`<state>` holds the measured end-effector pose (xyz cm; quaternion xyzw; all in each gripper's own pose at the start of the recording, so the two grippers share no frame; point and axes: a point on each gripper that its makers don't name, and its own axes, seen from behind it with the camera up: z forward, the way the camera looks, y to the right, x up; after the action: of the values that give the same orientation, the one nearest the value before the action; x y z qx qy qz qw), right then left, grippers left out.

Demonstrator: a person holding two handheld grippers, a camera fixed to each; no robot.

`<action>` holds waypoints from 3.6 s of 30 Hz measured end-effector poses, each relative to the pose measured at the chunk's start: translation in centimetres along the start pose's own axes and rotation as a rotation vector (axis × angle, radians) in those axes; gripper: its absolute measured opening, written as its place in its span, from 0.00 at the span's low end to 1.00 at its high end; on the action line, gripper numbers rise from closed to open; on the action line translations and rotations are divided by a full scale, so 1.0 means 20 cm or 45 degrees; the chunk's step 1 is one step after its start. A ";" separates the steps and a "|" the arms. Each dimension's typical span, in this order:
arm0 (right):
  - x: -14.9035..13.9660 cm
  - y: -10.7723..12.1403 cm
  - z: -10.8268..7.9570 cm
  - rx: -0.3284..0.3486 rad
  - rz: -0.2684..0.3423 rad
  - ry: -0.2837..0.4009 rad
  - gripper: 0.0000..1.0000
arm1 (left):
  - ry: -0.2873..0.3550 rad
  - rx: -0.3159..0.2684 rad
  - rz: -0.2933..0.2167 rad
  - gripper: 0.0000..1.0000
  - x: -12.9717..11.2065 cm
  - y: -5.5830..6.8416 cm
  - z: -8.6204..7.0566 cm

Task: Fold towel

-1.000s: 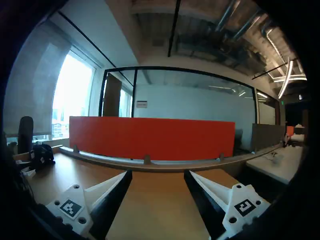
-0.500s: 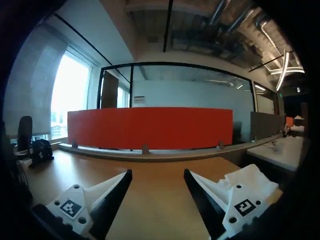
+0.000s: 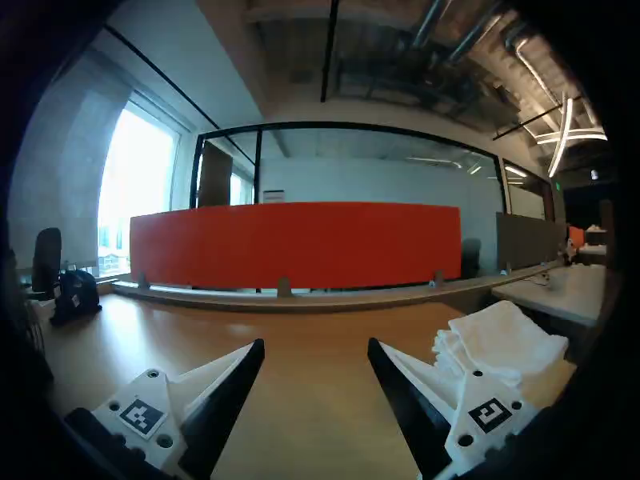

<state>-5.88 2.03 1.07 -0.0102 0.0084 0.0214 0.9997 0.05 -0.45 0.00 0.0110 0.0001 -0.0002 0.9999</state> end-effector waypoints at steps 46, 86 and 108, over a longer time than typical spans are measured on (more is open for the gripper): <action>-0.12 -0.07 -0.02 0.024 -0.030 0.007 1.00 | 0.000 0.000 0.000 0.98 0.00 0.01 0.00; -0.13 -0.07 -0.02 0.027 -0.030 0.008 1.00 | 0.000 0.000 0.000 0.98 0.00 0.00 0.00; -0.12 -0.07 -0.02 0.027 -0.030 0.007 1.00 | 0.000 0.000 0.000 0.98 0.00 0.00 0.01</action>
<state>-8.24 0.46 0.67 0.0003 0.0113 0.0097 0.9999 0.12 -0.42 0.11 0.0108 0.0000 -0.0001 0.9999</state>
